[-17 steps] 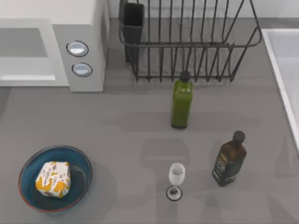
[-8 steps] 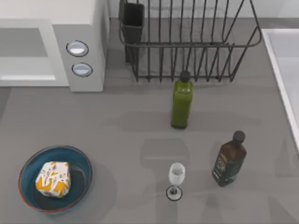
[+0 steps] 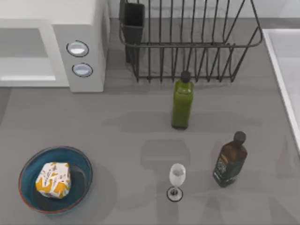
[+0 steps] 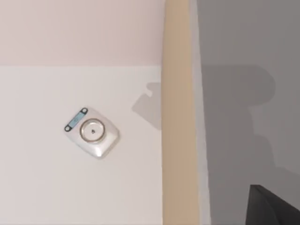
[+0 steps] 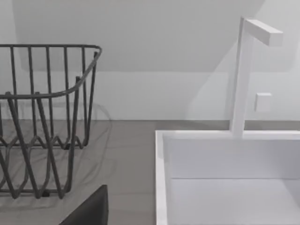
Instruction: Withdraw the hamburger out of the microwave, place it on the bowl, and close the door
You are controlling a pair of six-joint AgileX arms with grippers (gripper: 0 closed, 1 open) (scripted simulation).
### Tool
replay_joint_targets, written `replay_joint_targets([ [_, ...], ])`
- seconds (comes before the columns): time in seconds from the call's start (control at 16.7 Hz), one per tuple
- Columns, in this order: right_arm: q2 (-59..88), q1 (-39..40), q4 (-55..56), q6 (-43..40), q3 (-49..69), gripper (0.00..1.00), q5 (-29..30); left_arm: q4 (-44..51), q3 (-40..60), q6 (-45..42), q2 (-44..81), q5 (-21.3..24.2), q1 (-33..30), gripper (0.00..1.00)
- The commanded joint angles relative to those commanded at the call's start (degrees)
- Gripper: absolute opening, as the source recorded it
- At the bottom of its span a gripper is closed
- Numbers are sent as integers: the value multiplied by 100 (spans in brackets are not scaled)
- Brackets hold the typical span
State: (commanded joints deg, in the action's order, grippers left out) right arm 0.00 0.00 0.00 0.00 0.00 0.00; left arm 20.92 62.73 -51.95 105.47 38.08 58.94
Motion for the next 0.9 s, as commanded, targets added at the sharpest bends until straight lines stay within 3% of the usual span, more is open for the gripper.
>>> replay_joint_targets([
  [0.42, 0, 0, 0, 0, 0, 100, 0, -832, -1805, 842, -1394, -374, -760, 0],
  [0.9, 0, 0, 0, 0, 0, 100, 0, -967, -2079, 1042, -1633, -468, -917, 0],
])
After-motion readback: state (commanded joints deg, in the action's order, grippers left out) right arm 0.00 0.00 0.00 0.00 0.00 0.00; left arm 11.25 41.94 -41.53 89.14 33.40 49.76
